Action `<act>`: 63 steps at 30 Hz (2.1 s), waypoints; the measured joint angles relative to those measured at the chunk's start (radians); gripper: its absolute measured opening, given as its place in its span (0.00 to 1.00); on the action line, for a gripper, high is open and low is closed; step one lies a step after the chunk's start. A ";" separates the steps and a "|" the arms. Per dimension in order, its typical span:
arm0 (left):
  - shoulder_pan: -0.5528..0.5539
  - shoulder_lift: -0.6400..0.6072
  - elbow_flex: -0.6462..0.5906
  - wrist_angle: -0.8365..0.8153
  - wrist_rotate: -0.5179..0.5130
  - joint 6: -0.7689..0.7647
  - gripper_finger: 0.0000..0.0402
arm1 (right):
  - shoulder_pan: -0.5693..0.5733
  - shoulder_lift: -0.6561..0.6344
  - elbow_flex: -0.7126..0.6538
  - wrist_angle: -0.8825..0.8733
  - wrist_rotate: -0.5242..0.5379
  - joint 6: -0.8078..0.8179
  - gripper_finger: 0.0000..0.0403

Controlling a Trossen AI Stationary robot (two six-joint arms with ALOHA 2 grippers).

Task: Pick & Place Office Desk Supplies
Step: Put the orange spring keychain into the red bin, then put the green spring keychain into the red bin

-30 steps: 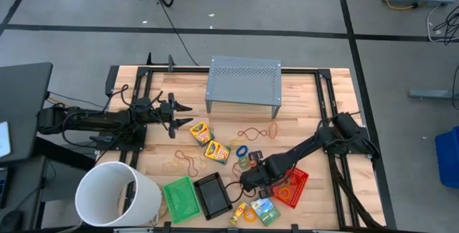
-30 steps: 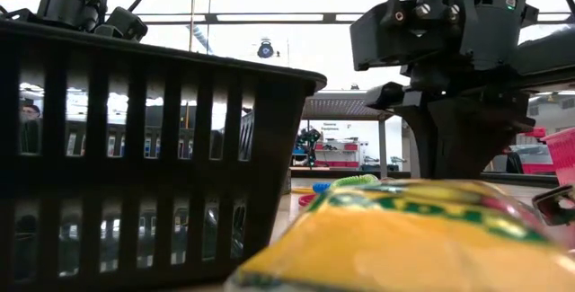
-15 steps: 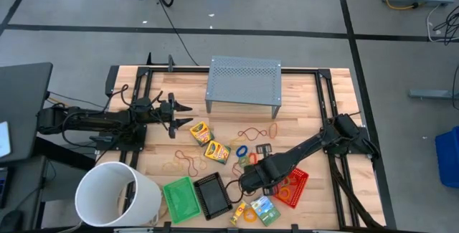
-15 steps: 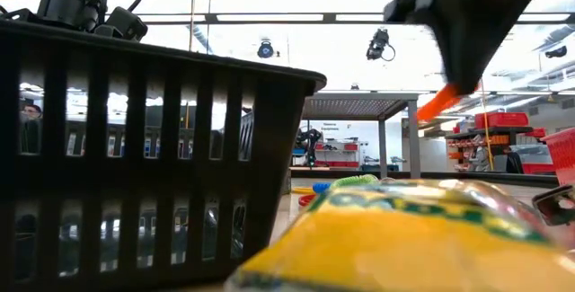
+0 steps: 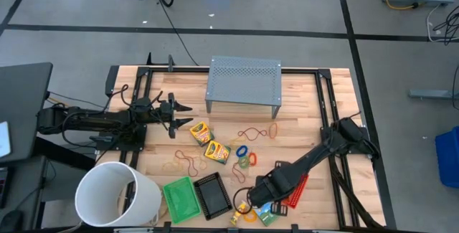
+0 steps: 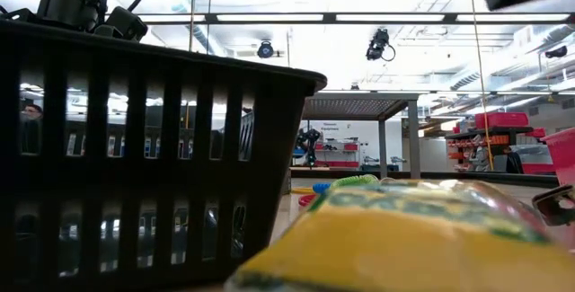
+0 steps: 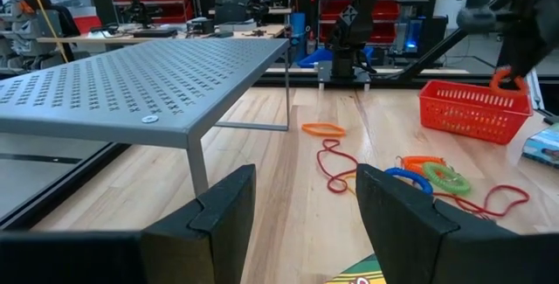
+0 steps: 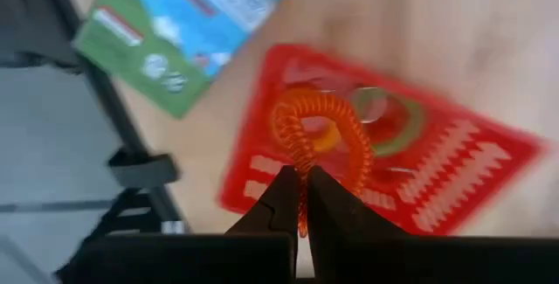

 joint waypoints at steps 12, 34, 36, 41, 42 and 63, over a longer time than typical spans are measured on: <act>0.000 0.000 0.000 0.000 0.000 0.000 0.51 | 0.012 0.000 -0.198 0.159 -0.159 0.077 0.12; 0.000 0.000 0.000 0.000 0.000 0.002 0.51 | -0.005 -0.001 -0.034 -0.054 0.164 0.110 0.49; 0.000 0.000 0.000 0.000 0.000 0.002 0.51 | -0.008 -0.002 0.011 -0.040 0.270 0.064 0.48; 0.000 0.000 0.000 0.004 0.000 0.003 0.51 | -0.043 -0.002 0.029 0.078 0.547 -0.100 0.46; 0.000 0.000 0.000 0.006 0.000 0.007 0.51 | -0.054 -0.002 0.021 0.117 0.579 -0.141 0.46; 0.000 0.000 0.000 0.063 0.000 0.027 0.51 | -0.226 -0.001 -0.337 0.689 0.411 -0.652 0.45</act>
